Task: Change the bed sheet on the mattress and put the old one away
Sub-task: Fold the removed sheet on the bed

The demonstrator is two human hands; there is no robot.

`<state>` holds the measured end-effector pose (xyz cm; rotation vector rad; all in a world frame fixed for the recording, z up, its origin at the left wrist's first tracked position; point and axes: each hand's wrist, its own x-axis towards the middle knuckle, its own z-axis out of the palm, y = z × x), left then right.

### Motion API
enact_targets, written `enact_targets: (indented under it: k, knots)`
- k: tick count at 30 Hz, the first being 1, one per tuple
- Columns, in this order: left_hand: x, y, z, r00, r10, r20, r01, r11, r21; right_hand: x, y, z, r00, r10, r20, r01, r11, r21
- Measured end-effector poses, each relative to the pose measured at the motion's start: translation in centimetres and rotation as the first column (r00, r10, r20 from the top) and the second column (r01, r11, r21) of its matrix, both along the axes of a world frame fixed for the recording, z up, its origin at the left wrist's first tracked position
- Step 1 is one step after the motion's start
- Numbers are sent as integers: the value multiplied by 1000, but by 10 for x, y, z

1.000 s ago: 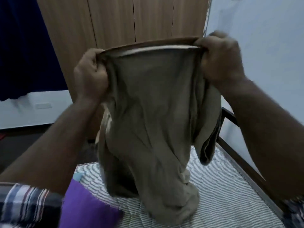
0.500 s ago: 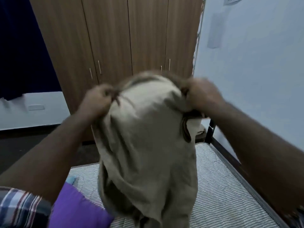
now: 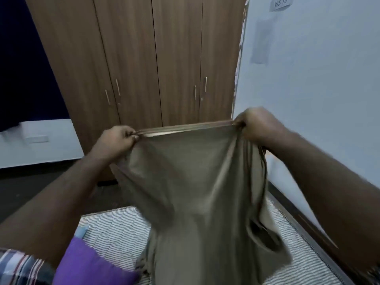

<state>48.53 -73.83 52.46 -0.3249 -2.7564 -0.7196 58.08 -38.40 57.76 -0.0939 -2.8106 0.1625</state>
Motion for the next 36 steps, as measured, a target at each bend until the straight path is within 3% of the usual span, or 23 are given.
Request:
enact_targets:
  k: [1,3,4,5,6,7,8,9,10,11,13,15,17,18,20,22,27,36]
  knots:
    - [0,3,10,988,16,-151,-2,996,93,0,4,20,987,-7,-162,10,1000,18]
    - [6,11,44,849,123,-513,35,957,287,7,5,55,845,34,-534,-9,999,49]
    - [12,15,56,765,169,-621,85,930,357,9,5,59,766,71,-639,-51,997,49]
    - [11,17,61,727,178,-663,126,915,383,10,2,51,758,57,-650,-45,998,36]
    - [8,17,56,756,141,-639,140,919,369,6,1,32,815,54,-577,-42,999,33]
    - [3,17,42,848,79,-523,98,948,302,4,-1,6,922,49,-385,-48,999,11]
    - [-2,16,21,951,40,-306,14,985,174,3,-1,-22,988,58,-144,-62,998,-23]
    - [-5,15,0,996,44,-82,-42,999,26,5,2,-43,998,65,1,-65,996,-66]
    - [-3,12,-16,996,73,54,-70,996,-57,6,5,-54,999,49,13,-47,992,-118]
    - [0,11,-24,991,88,101,-81,994,-71,2,9,-57,998,36,-49,-43,985,-169]
    - [0,17,-27,995,61,78,-62,998,0,-2,3,-49,980,63,-187,-98,978,-185]
    - [5,36,-22,995,-76,62,63,979,196,-5,-15,-42,969,159,-191,-197,960,-198]
    - [22,66,-15,947,-307,89,241,868,433,-5,-33,-42,954,269,-135,-293,930,-220]
    - [30,82,-14,908,-412,80,328,816,476,-3,-40,-43,946,307,-105,-324,918,-227]
    - [48,111,-15,828,-553,95,459,764,454,-2,-47,-45,928,365,-69,-370,891,-263]
    - [54,131,-19,805,-579,125,501,778,378,-4,-47,-46,921,385,-59,-382,867,-321]
    - [46,142,-12,929,-371,13,366,922,124,4,-34,-61,944,310,-112,-329,869,-370]
    - [47,144,-3,931,-339,-134,358,921,156,34,-8,-112,982,185,-38,-173,802,-571]
